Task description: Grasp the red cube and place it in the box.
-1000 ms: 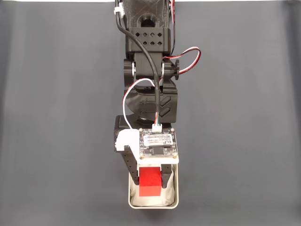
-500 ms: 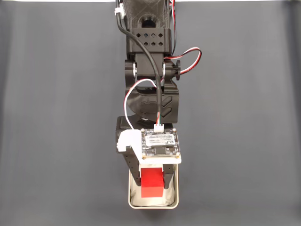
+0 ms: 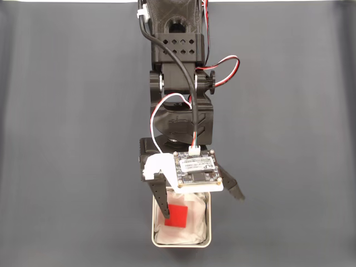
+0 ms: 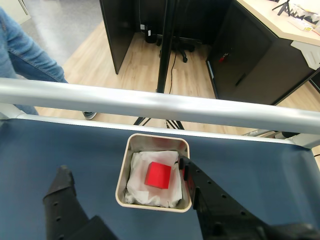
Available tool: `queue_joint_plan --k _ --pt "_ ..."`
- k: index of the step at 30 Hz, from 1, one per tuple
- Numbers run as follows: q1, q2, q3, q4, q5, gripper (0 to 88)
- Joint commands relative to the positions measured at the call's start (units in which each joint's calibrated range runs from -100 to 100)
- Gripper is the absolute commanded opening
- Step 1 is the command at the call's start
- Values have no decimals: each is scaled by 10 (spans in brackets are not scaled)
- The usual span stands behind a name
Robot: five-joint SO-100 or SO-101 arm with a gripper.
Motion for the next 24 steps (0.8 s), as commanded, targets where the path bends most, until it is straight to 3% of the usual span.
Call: queue_joint_plan --k 1,24 --pt "-6 -27 -9 -4 4 499" --pt "-8 -32 8 -21 -1 498"
